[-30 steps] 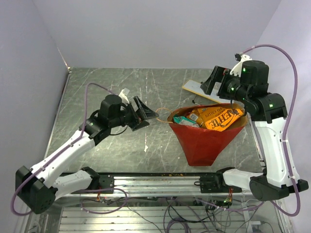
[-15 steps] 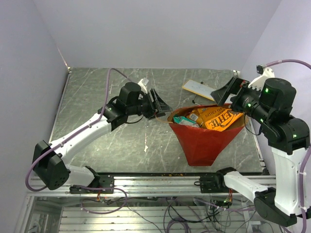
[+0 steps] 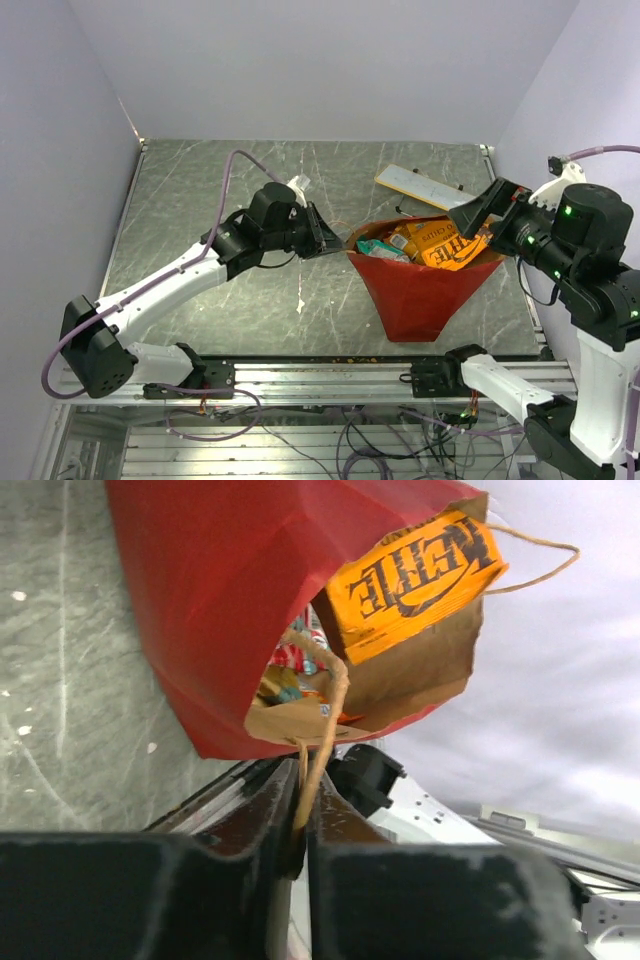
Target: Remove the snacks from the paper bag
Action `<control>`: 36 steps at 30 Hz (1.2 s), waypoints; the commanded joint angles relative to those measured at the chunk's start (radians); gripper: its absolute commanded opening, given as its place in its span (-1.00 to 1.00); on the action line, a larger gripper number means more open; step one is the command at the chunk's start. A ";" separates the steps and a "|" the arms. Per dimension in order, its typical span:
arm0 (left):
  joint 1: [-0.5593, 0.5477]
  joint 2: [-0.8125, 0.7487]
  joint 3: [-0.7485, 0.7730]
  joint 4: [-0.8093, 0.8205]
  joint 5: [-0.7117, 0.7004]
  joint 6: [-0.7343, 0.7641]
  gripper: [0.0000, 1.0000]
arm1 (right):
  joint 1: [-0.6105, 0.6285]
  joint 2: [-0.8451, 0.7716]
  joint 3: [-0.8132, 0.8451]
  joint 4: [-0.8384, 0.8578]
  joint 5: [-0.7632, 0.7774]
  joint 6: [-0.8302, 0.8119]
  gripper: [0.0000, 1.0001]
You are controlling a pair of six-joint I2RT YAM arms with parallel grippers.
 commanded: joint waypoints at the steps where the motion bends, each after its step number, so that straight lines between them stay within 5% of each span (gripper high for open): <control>1: 0.028 -0.027 0.034 -0.069 -0.013 0.053 -0.81 | -0.004 -0.006 -0.015 -0.048 -0.009 0.042 1.00; 9: 0.252 -0.074 0.126 -0.248 0.110 0.146 -0.86 | -0.004 -0.013 -0.019 -0.125 0.081 0.029 1.00; 16: 0.450 -0.115 0.192 -0.416 0.157 0.241 -0.86 | -0.004 0.026 -0.130 -0.017 -0.006 0.097 1.00; 21: 0.495 -0.118 0.195 -0.497 0.166 0.234 -0.86 | -0.004 -0.028 -0.254 0.086 -0.076 0.208 1.00; 28: 0.497 -0.136 0.106 -0.406 0.263 0.167 -0.78 | -0.003 -0.151 -0.474 0.159 -0.056 0.337 0.99; 33: 0.497 -0.121 0.111 -0.430 0.281 0.178 -0.79 | -0.004 -0.133 -0.526 0.254 -0.124 0.298 0.59; 36: 0.498 -0.134 0.124 -0.439 0.257 0.180 -0.74 | -0.004 -0.118 -0.524 0.271 -0.109 0.285 0.02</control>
